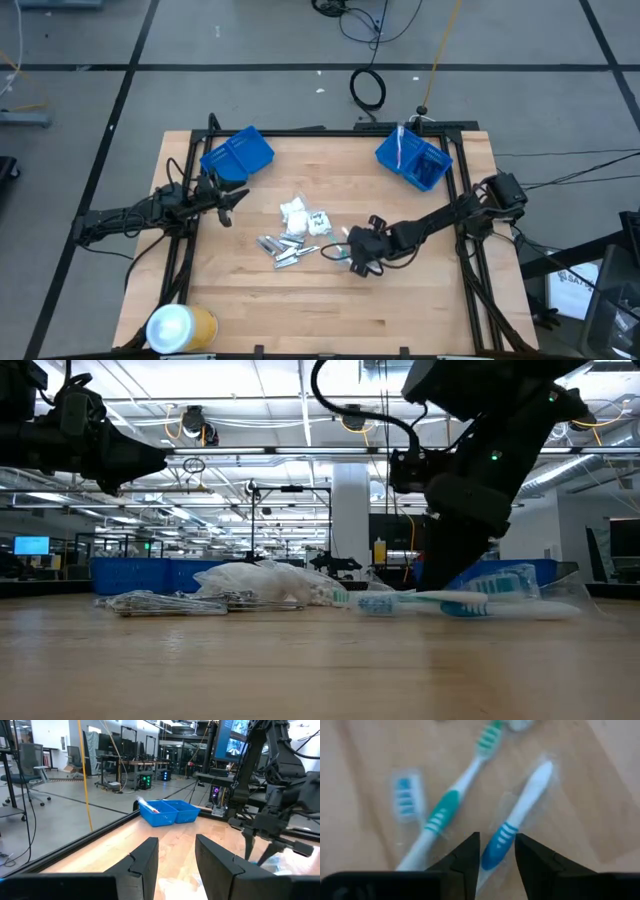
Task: Pick & Place Travel size toiletries
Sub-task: Put the blue toothbrush into the middle right blue basket
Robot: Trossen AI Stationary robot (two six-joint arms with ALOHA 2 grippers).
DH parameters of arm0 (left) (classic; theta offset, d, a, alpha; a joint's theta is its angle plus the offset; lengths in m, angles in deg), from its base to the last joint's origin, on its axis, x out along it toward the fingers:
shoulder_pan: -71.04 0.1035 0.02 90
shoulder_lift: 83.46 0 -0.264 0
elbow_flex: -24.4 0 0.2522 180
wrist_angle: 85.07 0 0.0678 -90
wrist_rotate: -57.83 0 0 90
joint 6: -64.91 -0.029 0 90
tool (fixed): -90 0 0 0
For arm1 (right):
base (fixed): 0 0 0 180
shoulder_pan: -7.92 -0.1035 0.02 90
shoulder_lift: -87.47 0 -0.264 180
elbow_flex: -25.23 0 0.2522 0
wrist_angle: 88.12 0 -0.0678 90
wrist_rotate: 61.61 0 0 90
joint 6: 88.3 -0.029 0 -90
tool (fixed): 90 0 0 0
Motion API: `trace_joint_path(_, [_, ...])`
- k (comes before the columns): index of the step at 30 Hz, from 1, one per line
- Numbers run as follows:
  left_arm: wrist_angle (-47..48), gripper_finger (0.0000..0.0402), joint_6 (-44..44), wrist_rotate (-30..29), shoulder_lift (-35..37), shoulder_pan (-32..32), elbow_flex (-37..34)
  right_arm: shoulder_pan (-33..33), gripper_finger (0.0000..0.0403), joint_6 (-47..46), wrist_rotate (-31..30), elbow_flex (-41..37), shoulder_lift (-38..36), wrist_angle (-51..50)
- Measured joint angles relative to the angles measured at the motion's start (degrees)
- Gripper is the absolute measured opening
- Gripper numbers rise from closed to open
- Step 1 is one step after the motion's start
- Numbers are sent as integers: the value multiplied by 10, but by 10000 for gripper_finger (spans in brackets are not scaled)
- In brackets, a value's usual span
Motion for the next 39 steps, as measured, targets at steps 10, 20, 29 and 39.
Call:
trace_joint_path(10, [0,127,0,0,0,0,0,17,49,-19,10,-17,2,-1])
trace_joint_path(20, [0,127,0,0,0,0,0,19,35,43,11,-19,-16,36])
trace_joint_path(29, [0,127,0,0,0,0,0,19,3,82,-46,-19,-92,44])
trace_joint_path(39, [0,127,0,0,0,0,0,20,0,124,-175,-19,-164,43])
